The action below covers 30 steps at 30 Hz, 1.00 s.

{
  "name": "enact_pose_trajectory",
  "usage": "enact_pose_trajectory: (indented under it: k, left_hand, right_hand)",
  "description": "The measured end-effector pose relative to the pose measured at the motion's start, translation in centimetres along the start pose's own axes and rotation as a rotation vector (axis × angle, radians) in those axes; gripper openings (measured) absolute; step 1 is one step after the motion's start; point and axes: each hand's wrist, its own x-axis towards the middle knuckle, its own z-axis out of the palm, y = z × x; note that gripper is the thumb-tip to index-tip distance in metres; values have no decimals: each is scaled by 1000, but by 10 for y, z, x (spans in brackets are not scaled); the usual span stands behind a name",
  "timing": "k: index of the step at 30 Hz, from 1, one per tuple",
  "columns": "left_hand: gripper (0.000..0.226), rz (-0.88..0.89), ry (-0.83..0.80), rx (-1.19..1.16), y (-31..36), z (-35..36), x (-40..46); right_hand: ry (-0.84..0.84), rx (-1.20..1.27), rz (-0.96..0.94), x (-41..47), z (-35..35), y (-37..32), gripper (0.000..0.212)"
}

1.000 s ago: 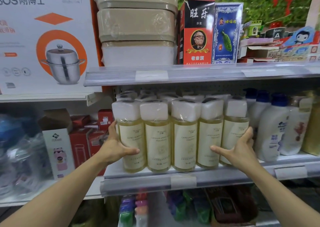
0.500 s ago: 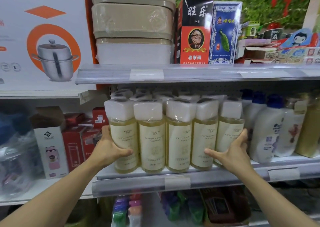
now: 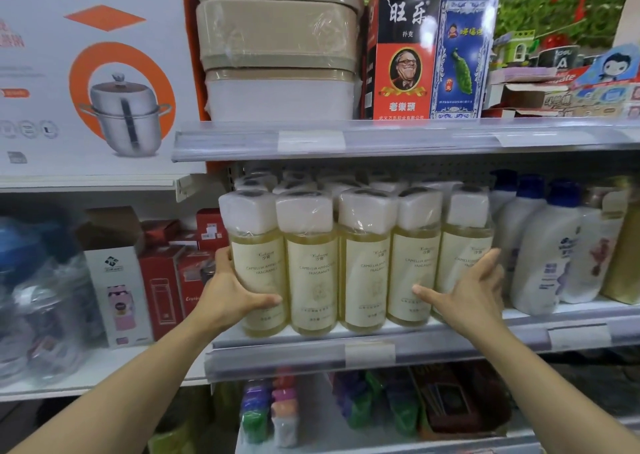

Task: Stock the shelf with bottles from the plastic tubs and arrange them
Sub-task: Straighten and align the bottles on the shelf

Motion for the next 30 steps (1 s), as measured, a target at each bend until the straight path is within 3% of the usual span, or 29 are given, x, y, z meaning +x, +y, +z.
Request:
enact_pose_trajectory:
  k: [3, 6, 11, 20, 30]
  left_hand:
    - [112, 3, 1, -4, 1, 1, -6]
    - [112, -6, -19, -5, 3, 0, -7]
    - [108, 18, -84, -11, 5, -9, -1]
    - [76, 71, -77, -1, 10, -12, 3]
    - [85, 49, -76, -19, 5, -17, 0]
  right_hand:
    - [191, -125, -187, -33, 13, -27, 132]
    - [123, -97, -308, -58, 38, -56, 127]
    - [71, -39, -250, -70, 75, -81, 136]
    - [128, -56, -234, -65, 92, -82, 139]
    - [104, -84, -222, -66, 91, -83, 140]
